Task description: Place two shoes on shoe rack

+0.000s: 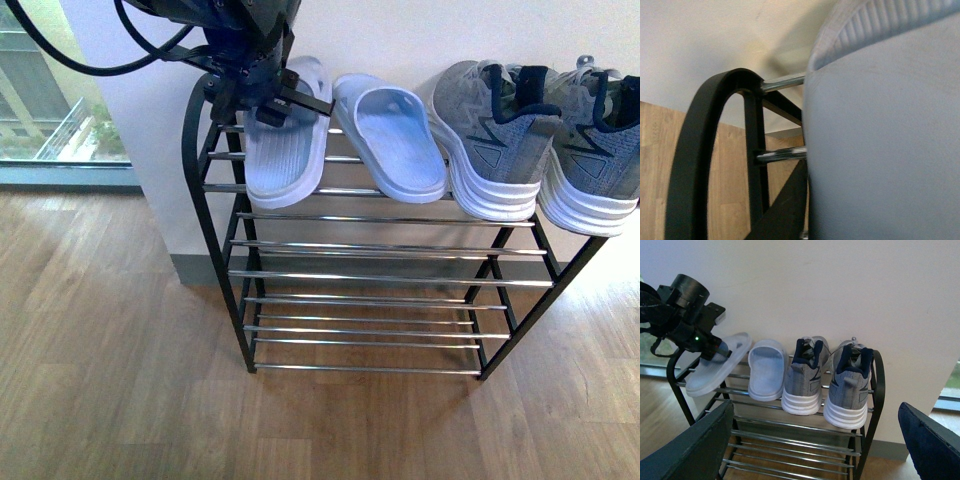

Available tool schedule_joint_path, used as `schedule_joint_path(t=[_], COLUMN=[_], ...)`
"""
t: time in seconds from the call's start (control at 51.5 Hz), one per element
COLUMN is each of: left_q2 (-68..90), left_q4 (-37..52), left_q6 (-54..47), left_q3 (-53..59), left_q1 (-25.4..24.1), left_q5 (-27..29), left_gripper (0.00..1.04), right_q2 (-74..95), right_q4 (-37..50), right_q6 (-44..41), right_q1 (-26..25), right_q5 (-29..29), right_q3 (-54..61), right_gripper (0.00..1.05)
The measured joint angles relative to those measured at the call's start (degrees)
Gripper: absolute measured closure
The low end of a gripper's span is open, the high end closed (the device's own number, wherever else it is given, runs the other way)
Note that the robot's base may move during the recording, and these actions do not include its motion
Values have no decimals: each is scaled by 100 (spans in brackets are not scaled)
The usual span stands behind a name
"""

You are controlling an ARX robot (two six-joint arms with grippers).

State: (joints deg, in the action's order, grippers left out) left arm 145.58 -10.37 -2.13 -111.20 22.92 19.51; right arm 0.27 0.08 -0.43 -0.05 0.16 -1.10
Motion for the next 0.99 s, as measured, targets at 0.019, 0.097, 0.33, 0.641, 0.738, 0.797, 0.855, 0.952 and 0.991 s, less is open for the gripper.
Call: schedule_joint_path(t=[0.019, 0.097, 0.33, 0.641, 0.738, 0.797, 0.855, 0.952, 0.991], left_q2=[4, 0, -1840, -5401, -6203, -6540, -6780, -7055, -7165], left_q4=[-9, -90, 188, 2697, 4542, 5270, 5650, 5814, 5840], left_q6=[2, 35, 1110, 636, 448, 393, 348, 319, 315], left_q3=[-4, -4, 1827, 5377, 6666, 7283, 7775, 8384, 8583], left_q1=[2, 20, 151, 77, -103, -243, -393, -608, -680], left_q5=[-24, -240, -1587, 13, 142, 48, -83, -295, -376], left_gripper=[84, 70, 22, 12, 27, 36, 45, 59, 64], right_q2=[0, 0, 0, 0, 0, 0, 0, 0, 0], right_q4=[0, 0, 0, 0, 0, 0, 0, 0, 0], right_q6=[0, 0, 0, 0, 0, 0, 0, 0, 0], right_q1=[0, 0, 0, 0, 0, 0, 0, 0, 0], right_q5=[0, 0, 0, 0, 0, 0, 0, 0, 0], right_q3=[0, 0, 0, 0, 0, 0, 0, 0, 0], right_gripper=[9, 9, 9, 9, 9, 9, 9, 9, 9])
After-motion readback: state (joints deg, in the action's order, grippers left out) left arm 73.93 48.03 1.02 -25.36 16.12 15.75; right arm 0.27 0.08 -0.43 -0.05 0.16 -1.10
